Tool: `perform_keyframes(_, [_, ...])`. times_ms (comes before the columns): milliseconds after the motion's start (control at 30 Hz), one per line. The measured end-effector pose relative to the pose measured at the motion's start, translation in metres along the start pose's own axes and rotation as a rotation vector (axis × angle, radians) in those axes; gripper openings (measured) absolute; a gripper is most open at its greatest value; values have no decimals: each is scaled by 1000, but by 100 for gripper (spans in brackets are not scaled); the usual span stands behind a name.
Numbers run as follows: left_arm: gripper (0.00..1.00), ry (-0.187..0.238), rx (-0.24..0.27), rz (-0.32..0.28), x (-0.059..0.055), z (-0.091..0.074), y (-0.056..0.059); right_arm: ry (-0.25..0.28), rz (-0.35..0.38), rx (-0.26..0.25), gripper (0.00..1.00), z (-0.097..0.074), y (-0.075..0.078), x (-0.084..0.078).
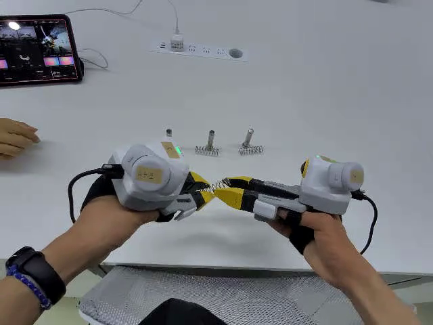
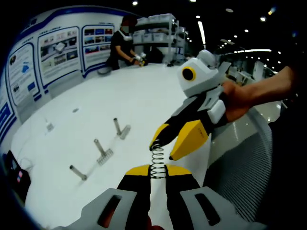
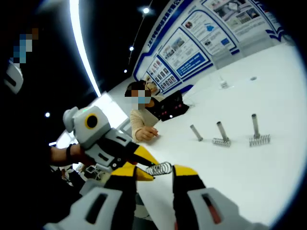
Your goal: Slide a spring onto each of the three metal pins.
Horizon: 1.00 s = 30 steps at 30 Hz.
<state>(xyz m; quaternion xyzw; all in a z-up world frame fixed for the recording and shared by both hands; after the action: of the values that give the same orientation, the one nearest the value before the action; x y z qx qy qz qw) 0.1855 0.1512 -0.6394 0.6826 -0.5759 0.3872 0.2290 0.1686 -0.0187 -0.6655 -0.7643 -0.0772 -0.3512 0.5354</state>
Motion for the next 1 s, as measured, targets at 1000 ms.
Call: perform_keyframes(1000, [9,11,-53,37,2,5,0,-282,-269,-12,12,9,-15,27])
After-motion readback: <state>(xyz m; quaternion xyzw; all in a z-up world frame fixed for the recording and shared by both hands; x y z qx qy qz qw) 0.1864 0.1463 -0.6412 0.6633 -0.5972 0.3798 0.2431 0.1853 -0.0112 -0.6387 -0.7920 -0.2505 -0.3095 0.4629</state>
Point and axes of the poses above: the centre of the closed fingertips' face, and the gripper's own axes: z roughly forward along the fingers, y roughly to its right, x roughly out of its top, the point moved 10 cm from there along -z, roughly backward along the fingers, and after that the axes turned 12 degrees about z, right-handed, at the moved point
